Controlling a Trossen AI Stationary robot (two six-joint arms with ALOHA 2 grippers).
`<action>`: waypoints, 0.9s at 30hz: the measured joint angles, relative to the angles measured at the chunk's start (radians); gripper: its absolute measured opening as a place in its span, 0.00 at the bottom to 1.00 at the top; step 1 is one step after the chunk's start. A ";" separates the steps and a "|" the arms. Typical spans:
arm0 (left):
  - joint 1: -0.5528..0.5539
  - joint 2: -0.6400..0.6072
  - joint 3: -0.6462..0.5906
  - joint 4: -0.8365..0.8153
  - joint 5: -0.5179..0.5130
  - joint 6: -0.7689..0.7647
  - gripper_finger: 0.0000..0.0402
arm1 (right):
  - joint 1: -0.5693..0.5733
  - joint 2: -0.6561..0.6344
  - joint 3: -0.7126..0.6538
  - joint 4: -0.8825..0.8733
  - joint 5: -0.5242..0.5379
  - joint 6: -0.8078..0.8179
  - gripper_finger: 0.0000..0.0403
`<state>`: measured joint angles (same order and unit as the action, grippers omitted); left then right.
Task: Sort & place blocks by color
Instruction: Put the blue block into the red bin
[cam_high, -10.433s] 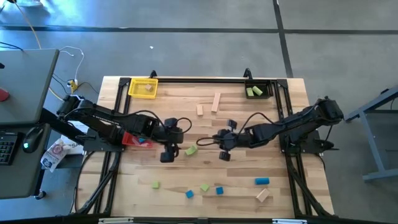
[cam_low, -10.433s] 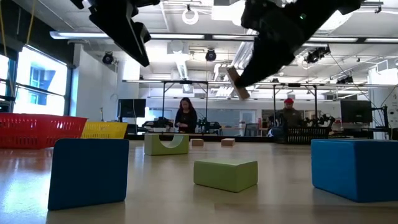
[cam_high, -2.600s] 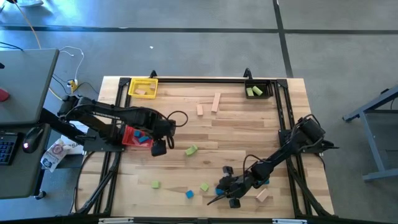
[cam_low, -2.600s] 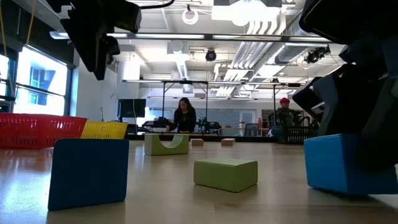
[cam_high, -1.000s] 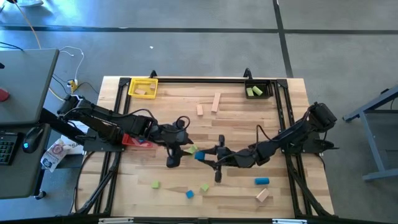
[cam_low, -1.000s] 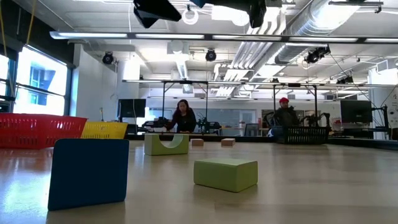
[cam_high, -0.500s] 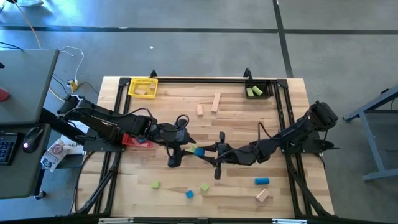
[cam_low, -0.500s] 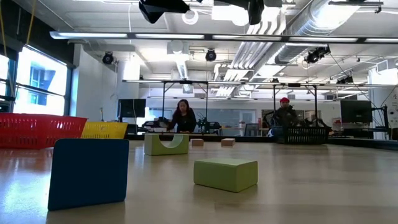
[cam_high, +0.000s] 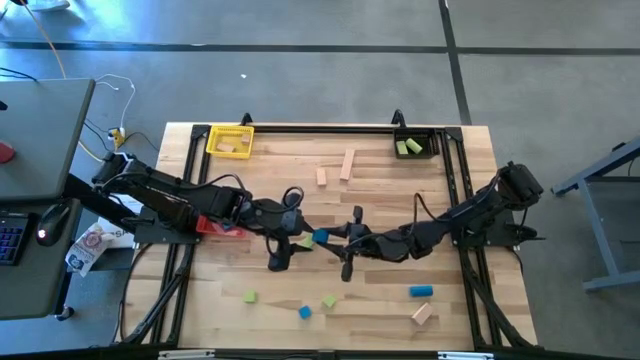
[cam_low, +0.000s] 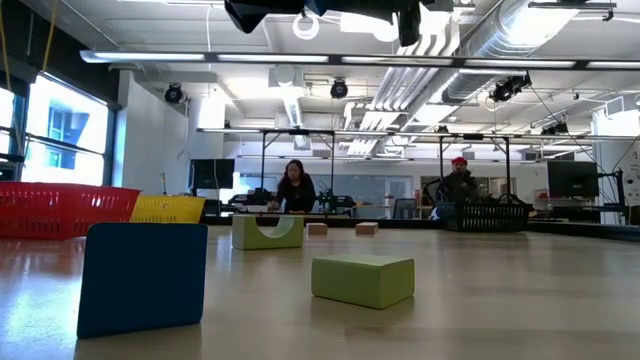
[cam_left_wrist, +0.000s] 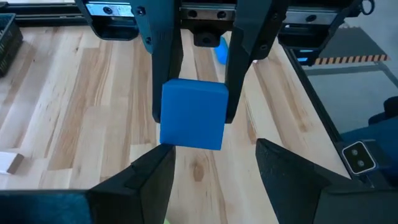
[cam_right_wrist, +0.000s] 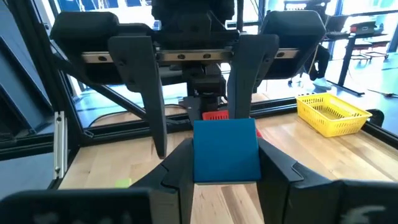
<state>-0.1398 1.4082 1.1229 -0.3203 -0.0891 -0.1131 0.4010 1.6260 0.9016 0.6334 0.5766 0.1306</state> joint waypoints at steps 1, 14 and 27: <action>0.000 0.000 0.000 0.001 -0.008 0.000 0.53 | -0.001 0.000 0.000 0.000 -0.002 0.000 0.25; 0.000 0.000 -0.001 0.017 -0.095 -0.025 0.53 | -0.004 -0.001 0.000 0.011 -0.013 0.001 0.25; 0.003 0.002 0.001 0.047 -0.032 -0.079 0.53 | 0.011 0.003 0.001 0.002 -0.052 0.021 0.25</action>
<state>-0.1372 1.4097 1.1240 -0.2735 -0.1211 -0.1918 0.4122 1.6287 0.9028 0.6350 0.5249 0.1520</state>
